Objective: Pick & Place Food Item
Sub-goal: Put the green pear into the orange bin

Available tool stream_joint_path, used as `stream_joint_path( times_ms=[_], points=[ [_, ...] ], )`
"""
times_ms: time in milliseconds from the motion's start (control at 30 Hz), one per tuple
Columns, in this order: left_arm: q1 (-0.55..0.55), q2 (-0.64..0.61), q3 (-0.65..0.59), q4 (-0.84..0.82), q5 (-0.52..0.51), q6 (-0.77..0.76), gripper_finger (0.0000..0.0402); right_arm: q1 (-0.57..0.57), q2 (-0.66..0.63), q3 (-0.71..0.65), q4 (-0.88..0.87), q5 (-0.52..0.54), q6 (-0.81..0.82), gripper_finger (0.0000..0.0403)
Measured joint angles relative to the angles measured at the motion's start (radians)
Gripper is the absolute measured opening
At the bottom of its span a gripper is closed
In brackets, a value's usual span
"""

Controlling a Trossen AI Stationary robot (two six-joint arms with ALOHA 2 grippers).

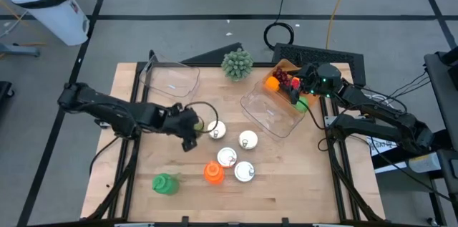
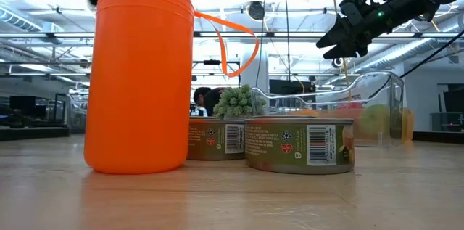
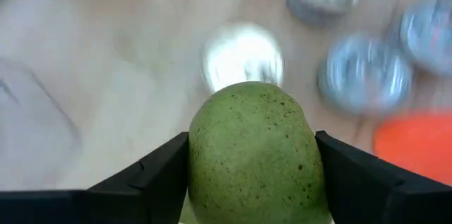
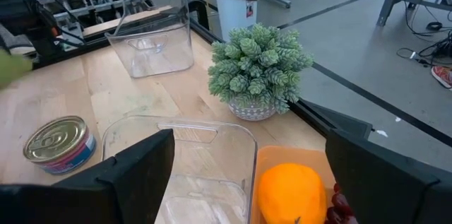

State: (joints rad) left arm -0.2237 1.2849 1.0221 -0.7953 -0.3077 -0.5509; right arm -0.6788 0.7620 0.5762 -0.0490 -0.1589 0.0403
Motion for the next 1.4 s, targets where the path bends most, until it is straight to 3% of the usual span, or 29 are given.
stream_joint_path(
  times_ms=[100,267,500,667,800,1000,1200,1400],
  points=[
    [0.000,-0.017,0.059,0.056,-0.113,0.094,0.0268,0.000,0.000,0.000,0.000,0.000,0.000,0.0350],
    [0.006,-0.029,0.075,0.420,-0.192,0.409,0.0268,0.000,0.002,0.000,-0.012,0.000,0.023,0.0350],
    [0.077,0.074,0.045,0.832,-0.030,0.715,0.0268,0.000,0.047,0.000,-0.075,-0.007,0.054,0.0350],
    [0.157,0.193,0.017,1.076,0.143,0.804,0.0268,0.029,0.063,0.000,0.017,-0.185,-0.001,0.0349],
    [0.221,0.282,0.005,1.293,0.331,0.830,0.0267,0.104,0.061,0.000,0.048,-0.283,-0.047,0.0341],
    [0.302,0.346,0.004,1.438,0.494,0.812,0.0267,0.235,0.054,0.000,0.157,-0.286,-0.129,0.0330],
    [0.378,0.352,0.005,1.605,0.624,0.750,0.0267,0.338,0.017,0.000,0.232,-0.147,-0.463,0.0329],
    [0.452,0.355,0.005,1.661,0.688,0.655,0.0267,0.396,0.071,0.000,0.390,-0.121,-0.490,0.0329]
  ],
)
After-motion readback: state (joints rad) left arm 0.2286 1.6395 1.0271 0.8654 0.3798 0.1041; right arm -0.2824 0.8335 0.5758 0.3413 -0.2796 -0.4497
